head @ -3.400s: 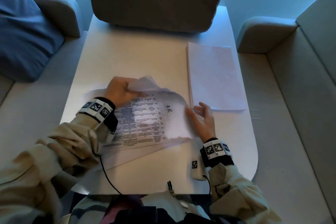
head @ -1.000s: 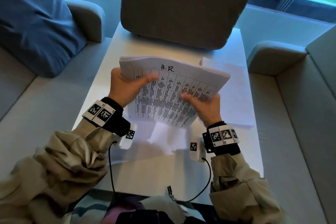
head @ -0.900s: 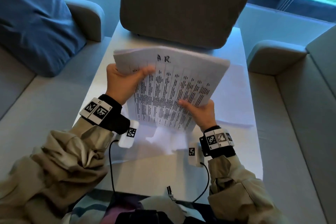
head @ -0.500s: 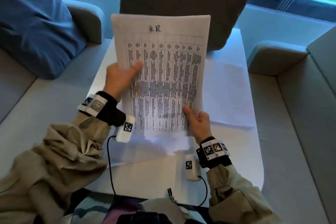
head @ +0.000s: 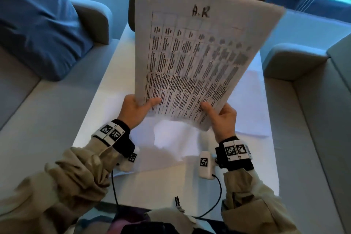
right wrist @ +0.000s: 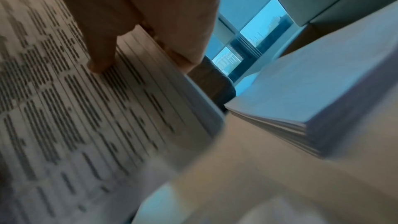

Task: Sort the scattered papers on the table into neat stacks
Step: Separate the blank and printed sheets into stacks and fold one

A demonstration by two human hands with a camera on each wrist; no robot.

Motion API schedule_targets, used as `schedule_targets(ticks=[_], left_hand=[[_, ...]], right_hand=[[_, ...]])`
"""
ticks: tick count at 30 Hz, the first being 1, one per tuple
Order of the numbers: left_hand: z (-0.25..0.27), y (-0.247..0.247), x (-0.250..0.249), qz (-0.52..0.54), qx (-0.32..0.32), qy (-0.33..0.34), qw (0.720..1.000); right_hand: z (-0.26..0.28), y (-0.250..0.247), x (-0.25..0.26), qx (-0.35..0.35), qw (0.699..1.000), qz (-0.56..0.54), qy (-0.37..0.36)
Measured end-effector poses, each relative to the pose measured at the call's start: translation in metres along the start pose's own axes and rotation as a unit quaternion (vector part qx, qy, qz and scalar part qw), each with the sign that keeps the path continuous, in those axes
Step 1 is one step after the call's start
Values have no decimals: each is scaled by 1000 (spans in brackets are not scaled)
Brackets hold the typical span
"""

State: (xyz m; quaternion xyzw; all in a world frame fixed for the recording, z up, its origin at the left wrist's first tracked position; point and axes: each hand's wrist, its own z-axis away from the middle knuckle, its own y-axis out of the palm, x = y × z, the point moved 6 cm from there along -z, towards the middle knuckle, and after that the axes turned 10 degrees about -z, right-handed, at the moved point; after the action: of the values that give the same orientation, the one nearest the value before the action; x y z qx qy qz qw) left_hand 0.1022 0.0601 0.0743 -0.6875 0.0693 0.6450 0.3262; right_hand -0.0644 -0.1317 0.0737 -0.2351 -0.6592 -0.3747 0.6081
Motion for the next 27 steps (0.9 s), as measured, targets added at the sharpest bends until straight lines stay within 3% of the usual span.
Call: schedule_targets(ticks=[6, 10, 15, 22, 27], left_hand=[[-2, 1, -18, 0, -14, 48, 999], [-1, -3, -21, 86, -71, 33, 993], [-7, -23, -49, 105, -91, 75, 988], [-1, -27, -59, 146, -95, 83, 981], [0, -29, -63, 161, -111, 88, 977]], right_hand=[[-8, 10, 15, 9, 1000, 6, -29], [-6, 24, 15, 25, 999, 12, -29], [-10, 34, 46, 54, 993, -4, -108], [-10, 35, 35, 55, 996, -12, -76], [-10, 36, 46, 47, 993, -28, -102]])
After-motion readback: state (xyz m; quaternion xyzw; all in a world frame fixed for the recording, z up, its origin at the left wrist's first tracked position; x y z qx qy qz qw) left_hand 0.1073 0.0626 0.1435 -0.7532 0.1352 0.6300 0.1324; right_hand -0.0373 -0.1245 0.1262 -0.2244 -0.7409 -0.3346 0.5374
